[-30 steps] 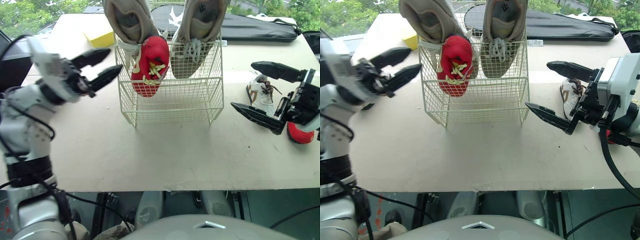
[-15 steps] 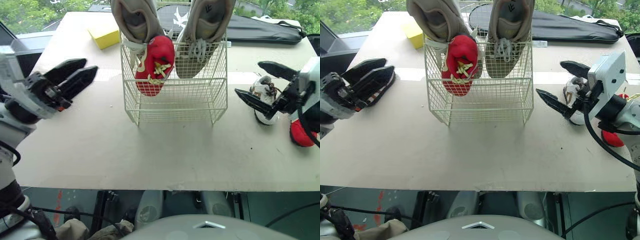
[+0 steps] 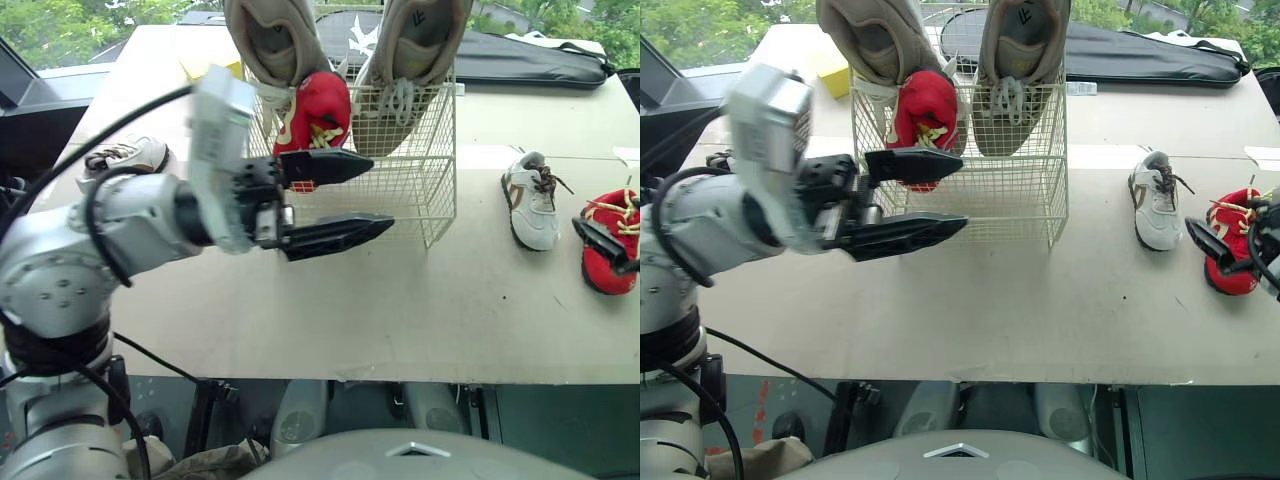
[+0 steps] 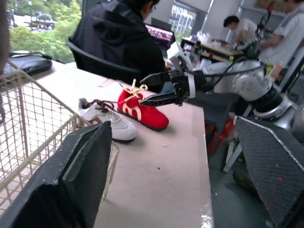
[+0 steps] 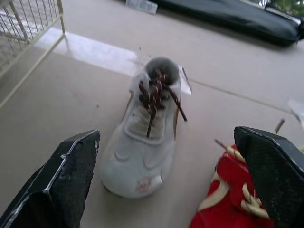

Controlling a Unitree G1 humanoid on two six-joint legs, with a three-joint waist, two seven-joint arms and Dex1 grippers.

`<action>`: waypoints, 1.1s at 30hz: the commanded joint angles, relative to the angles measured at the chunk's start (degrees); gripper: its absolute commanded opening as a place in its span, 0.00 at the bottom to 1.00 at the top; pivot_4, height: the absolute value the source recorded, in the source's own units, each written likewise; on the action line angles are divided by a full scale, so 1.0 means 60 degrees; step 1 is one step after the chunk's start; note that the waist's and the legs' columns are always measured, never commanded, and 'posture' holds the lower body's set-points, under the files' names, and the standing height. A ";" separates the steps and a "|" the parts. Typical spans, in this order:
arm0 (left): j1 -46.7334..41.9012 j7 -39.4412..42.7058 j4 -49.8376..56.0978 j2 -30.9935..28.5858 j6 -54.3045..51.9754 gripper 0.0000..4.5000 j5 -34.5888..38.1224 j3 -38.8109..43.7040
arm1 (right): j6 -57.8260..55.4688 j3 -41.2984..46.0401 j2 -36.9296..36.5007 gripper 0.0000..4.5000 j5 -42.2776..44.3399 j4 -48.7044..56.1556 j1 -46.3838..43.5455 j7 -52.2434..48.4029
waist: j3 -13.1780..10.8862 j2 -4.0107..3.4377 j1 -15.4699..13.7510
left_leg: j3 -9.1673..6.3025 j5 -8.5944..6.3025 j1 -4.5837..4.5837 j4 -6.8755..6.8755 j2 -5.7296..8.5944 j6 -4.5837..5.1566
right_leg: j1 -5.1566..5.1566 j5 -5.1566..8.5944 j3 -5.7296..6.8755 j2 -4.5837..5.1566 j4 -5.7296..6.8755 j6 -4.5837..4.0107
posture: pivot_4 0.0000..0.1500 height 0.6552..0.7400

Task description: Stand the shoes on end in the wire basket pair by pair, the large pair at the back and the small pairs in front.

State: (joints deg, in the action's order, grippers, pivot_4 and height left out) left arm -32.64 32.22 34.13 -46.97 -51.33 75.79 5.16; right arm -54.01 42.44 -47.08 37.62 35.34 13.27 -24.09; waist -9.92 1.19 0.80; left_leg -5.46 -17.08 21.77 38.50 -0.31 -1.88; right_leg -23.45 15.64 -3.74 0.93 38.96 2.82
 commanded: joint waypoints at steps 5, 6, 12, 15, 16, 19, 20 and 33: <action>-0.0668 0.1188 -0.0586 0.0728 0.0497 0.98 -0.1476 -0.0883 | -0.1090 0.0962 -0.0146 1.00 -0.0437 -0.0079 0.1105 -0.0027 | 0.0004 -0.0004 0.0080 | 0.0021 -0.0006 -0.0017 0.0001 -0.0005 0.0011 | 0.0009 0.0000 -0.0022 -0.0010 0.0001 0.0001 | 1.00 1.00; -0.0668 0.1389 -0.0661 0.0798 0.0532 0.98 -0.1573 -0.0919 | -0.1293 0.0871 -0.0185 1.00 -0.0445 -0.0255 0.1043 0.0004 | 0.0005 -0.0005 0.0095 | 0.0023 -0.0006 -0.0019 0.0001 -0.0006 0.0012 | 0.0010 0.0000 -0.0024 -0.0010 0.0000 0.0001 | 1.00 1.00; -0.0549 0.2248 -0.0965 0.0978 0.0483 0.98 -0.1720 -0.0739 | -0.2552 0.0445 -0.0980 1.00 0.0248 -0.2837 -0.1164 -0.0549 | -0.0001 -0.0019 0.0259 | 0.0047 -0.0005 -0.0021 0.0013 -0.0006 0.0015 | 0.0012 -0.0008 -0.0046 -0.0009 0.0000 0.0014 | 1.00 1.00; -0.0465 0.2430 -0.0926 0.1013 0.0449 0.98 -0.1631 -0.0571 | -0.2219 -0.0415 -0.2183 1.00 -0.0147 -0.4419 -0.1778 -0.1353 | 0.0001 -0.0018 0.0246 | 0.0052 0.0006 -0.0018 0.0009 0.0000 0.0041 | 0.0014 -0.0012 -0.0048 -0.0003 -0.0002 0.0020 | 1.00 1.00; -0.0426 0.2499 -0.0903 0.0978 0.0358 0.98 -0.1486 -0.0518 | -0.2155 -0.0761 -0.2481 1.00 -0.0228 -0.4950 -0.2074 -0.1545 | 0.0001 -0.0018 0.0239 | 0.0052 0.0004 -0.0017 0.0012 -0.0003 0.0043 | 0.0014 -0.0011 -0.0043 -0.0004 -0.0002 0.0020 | 1.00 1.00; -0.0383 0.2585 -0.0770 0.0927 0.0297 0.98 -0.1350 -0.0400 | -0.1819 -0.1894 -0.3181 1.00 -0.0467 -0.6135 -0.2804 -0.2304 | 0.0000 -0.0018 0.0257 | 0.0063 -0.0003 -0.0011 0.0019 -0.0002 0.0056 | 0.0014 -0.0013 -0.0044 0.0003 -0.0007 0.0023 | 1.00 1.00; -0.0369 0.2634 -0.0722 0.0907 0.0305 0.98 -0.1319 -0.0350 | -0.1631 -0.2351 -0.3334 1.00 -0.0650 -0.6579 -0.3165 -0.2466 | 0.0000 -0.0018 0.0256 | 0.0063 -0.0005 -0.0011 0.0022 -0.0005 0.0060 | 0.0014 -0.0013 -0.0042 0.0002 -0.0007 0.0023 | 1.00 1.00; 0.0385 0.2314 0.0074 0.0863 0.0431 0.98 -0.1301 -0.0037 | 0.0500 -0.6476 -0.3619 1.00 -0.3324 -1.0750 -0.6456 -0.4221 | 0.0002 -0.0021 0.0242 | 0.0065 -0.0006 0.0000 0.0044 -0.0008 0.0062 | 0.0013 -0.0017 -0.0033 0.0012 -0.0010 0.0030 | 1.00 1.00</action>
State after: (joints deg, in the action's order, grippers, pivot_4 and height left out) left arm -30.45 46.82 32.15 -41.80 -49.62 66.45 2.83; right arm -52.39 4.79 -67.31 20.66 -26.11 -25.08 -48.61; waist -9.91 1.07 2.25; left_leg -5.06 -17.12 21.77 38.78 -0.36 -1.50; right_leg -23.37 15.52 -3.94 1.00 38.90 3.02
